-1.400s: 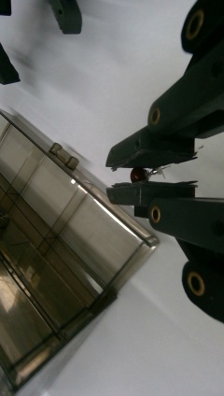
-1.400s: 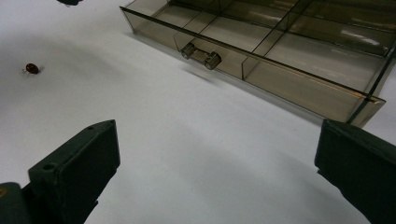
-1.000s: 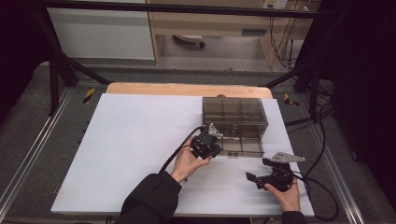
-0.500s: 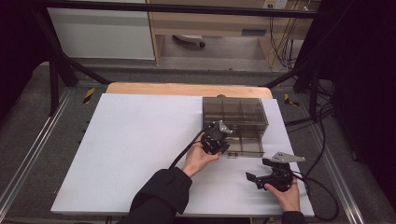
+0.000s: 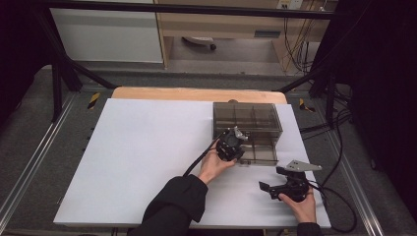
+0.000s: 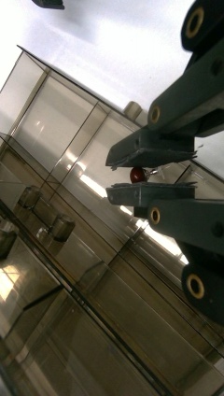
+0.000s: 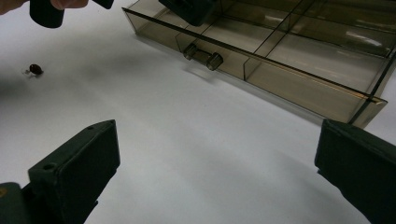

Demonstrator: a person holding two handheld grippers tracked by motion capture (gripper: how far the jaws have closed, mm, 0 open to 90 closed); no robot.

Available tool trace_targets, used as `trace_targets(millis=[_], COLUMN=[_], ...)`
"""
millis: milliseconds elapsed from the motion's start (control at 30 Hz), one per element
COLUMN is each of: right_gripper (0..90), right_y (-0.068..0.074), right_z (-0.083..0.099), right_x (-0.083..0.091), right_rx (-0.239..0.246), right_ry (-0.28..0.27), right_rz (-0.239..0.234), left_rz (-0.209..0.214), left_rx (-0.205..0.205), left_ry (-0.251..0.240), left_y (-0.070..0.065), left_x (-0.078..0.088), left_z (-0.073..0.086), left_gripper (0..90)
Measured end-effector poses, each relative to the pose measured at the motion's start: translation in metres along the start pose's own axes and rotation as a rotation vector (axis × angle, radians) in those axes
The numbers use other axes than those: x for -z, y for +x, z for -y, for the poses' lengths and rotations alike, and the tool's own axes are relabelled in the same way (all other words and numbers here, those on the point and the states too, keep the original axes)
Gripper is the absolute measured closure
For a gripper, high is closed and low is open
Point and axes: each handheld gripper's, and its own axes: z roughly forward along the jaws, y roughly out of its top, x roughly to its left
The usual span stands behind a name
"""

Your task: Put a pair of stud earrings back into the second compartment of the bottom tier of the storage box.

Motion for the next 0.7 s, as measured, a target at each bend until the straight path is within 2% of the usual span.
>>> trace_targets(millis=[167,233,300,333,367,433,567,700], right_gripper=[0.8,0.8,0.8,0.8,0.8,0.8,0.8,0.8], right_y=[0.000,0.000,0.000,0.000,0.000,0.000,0.000,0.000], right_z=[0.000,0.000,0.000,0.000,0.000,0.000,0.000,0.000], right_x=[-0.001,-0.001,0.000,0.000,0.000,0.000,0.000,0.000], right_rx=[0.001,0.001,0.002,0.002,0.000,-0.002,0.003,0.002], right_ry=[0.003,0.003,0.003,0.004,0.003,0.005,0.002,0.002], right_rz=[0.001,0.001,0.001,0.001,0.001,0.001,0.001,0.002], left_rz=[0.013,0.017,0.020,0.015,0.015,0.011,0.004,0.012], left_rx=[0.006,0.005,0.003,0.000,0.000,-0.003,0.001,0.017], left_ry=[-0.009,-0.021,-0.022,-0.028,-0.028,-0.042,-0.053,-0.059], left_y=[0.000,0.000,0.000,0.000,0.000,-0.001,0.002,0.005], left_x=[0.008,0.020,0.024,0.033,0.033,0.043,0.066,0.078], left_z=[-0.001,-0.001,0.000,0.002,0.002,0.006,0.020,0.031], left_gripper=[67.8,63.6,59.4,56.8,54.4,52.3,41.4,31.4])
